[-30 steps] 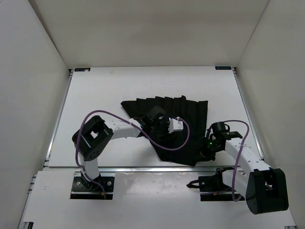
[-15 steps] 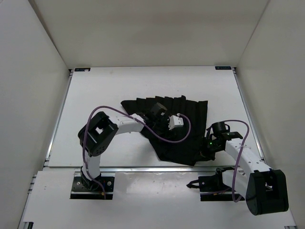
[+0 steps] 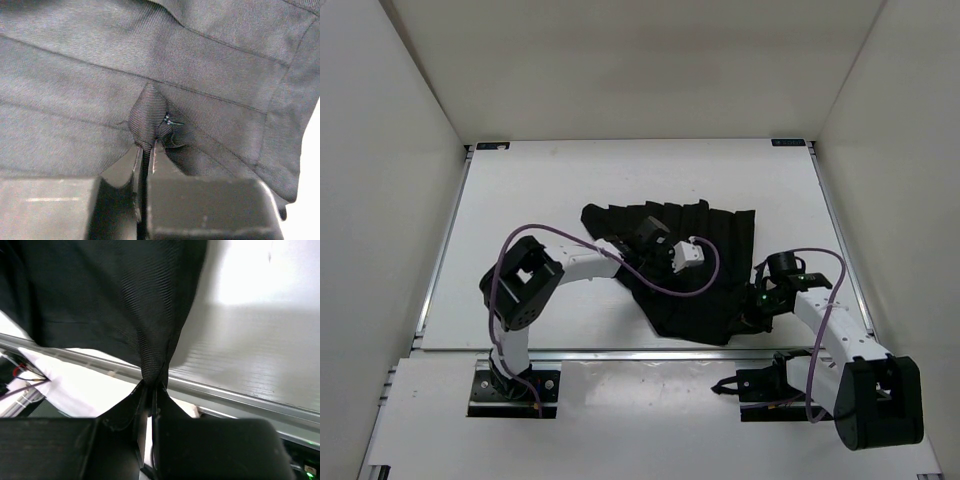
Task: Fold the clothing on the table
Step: Flatten the skirt out
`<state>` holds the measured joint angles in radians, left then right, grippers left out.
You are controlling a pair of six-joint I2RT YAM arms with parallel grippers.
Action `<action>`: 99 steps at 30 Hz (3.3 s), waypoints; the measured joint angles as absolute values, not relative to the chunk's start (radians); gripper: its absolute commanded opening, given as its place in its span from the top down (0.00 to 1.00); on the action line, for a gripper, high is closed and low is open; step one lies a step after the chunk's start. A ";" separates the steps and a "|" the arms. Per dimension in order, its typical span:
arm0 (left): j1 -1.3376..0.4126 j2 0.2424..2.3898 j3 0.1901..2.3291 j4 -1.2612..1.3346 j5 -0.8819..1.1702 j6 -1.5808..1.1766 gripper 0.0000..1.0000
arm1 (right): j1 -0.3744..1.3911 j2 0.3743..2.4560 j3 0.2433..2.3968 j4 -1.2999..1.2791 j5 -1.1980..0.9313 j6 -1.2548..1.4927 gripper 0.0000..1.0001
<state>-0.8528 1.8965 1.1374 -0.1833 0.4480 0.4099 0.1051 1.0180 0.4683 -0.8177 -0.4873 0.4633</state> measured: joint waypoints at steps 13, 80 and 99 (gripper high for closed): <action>-0.556 1.212 1.058 -0.125 0.332 0.179 1.00 | -0.054 1.037 0.991 -0.768 -0.535 0.315 1.00; -0.340 1.693 0.890 0.112 0.384 0.103 0.01 | 0.096 1.675 0.920 -0.313 -0.523 0.193 0.53; -0.336 1.749 0.925 0.173 0.430 0.017 0.04 | 0.069 1.765 0.995 -0.335 -0.529 0.186 0.96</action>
